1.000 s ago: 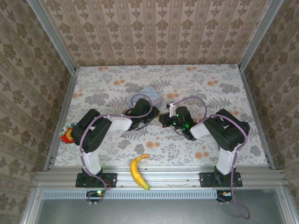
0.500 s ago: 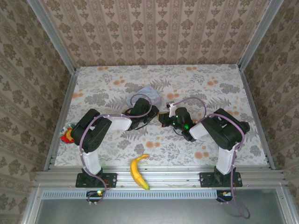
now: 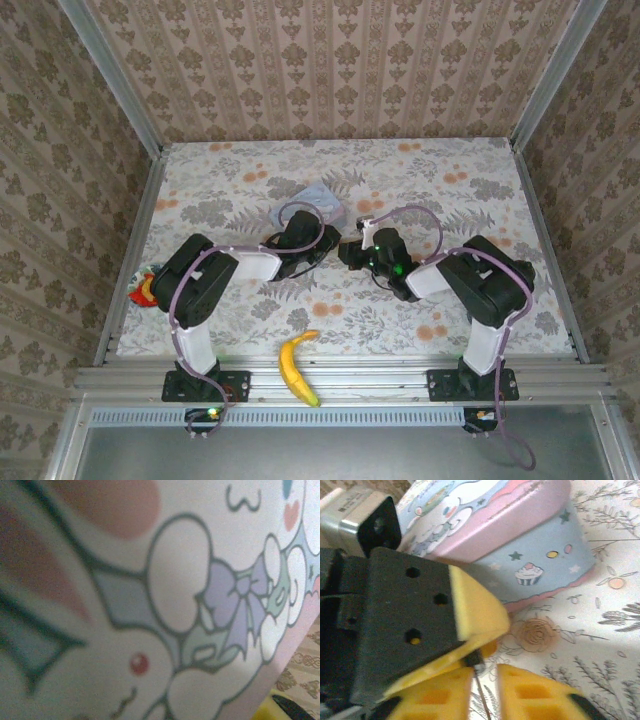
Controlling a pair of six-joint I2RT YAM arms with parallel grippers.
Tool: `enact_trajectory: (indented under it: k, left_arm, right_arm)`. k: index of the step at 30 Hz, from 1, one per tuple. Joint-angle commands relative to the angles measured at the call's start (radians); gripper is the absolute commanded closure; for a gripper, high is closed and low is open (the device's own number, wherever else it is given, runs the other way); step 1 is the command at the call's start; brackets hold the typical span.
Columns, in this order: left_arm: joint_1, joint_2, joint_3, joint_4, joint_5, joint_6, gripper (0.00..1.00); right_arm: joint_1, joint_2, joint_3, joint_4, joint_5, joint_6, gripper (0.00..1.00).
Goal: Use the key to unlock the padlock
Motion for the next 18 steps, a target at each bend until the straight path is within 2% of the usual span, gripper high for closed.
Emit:
enact_trajectory:
  k: [1, 4, 7, 18]
  left_arm:
    - [-0.059, 0.033, -0.048, -0.027, 0.280, -0.168, 1.00]
    - [-0.057, 0.048, -0.061, -0.006, 0.282, -0.187, 1.00]
    - [-0.053, 0.057, -0.069, 0.005, 0.281, -0.194, 1.00]
    - [-0.018, 0.077, -0.066, -0.071, 0.204, -0.133, 1.00]
  right_arm:
    - [0.007, -0.053, 0.002, 0.004, 0.057, -0.001, 0.68]
    - [0.007, -0.085, -0.017, -0.014, 0.059, -0.001, 0.61]
    - [0.007, -0.126, -0.040, -0.037, 0.061, 0.005, 0.59]
    - [0.006, -0.355, -0.041, -0.478, 0.240, 0.068, 0.70]
